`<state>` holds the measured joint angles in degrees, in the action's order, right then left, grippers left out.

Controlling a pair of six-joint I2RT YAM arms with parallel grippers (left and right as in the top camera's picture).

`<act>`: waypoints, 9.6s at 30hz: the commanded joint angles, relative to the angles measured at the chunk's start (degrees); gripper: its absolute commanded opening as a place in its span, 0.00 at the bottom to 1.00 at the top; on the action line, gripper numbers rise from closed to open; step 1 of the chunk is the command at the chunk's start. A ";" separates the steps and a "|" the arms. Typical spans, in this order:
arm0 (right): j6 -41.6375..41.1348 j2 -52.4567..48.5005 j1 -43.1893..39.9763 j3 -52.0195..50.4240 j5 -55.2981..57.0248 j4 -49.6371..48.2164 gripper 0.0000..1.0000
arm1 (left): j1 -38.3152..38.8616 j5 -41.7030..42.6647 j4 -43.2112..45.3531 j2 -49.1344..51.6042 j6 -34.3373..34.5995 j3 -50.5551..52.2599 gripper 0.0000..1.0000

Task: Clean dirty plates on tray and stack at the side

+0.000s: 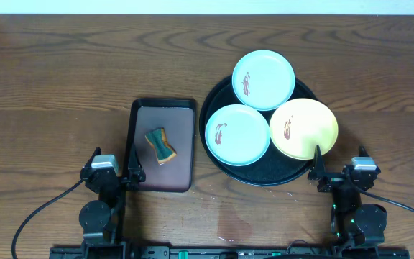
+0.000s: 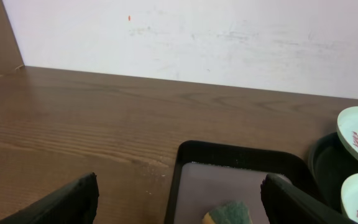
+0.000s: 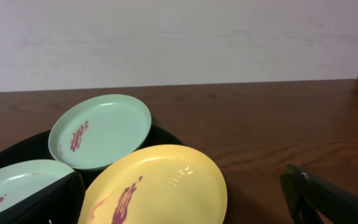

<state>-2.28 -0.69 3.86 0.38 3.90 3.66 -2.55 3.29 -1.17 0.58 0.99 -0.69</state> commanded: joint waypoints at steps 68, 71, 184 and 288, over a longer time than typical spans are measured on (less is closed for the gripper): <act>0.83 0.31 -0.44 -0.07 0.55 0.22 0.99 | -0.28 37.79 14.19 8.98 20.70 -19.32 0.84; 0.83 0.31 -0.44 -0.07 0.57 0.22 0.99 | -0.28 36.13 -1.70 17.90 14.84 -29.86 0.84; 0.83 0.31 -0.44 -0.07 0.55 0.22 0.99 | 14.53 0.24 -36.54 104.02 31.01 -56.85 0.80; 0.83 0.31 -0.44 -0.07 0.55 0.22 0.99 | 14.88 -2.21 -23.02 70.29 31.82 -52.35 0.07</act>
<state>-2.26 -0.69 3.86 0.40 3.90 3.66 12.12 1.17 -25.06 77.38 33.17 -49.60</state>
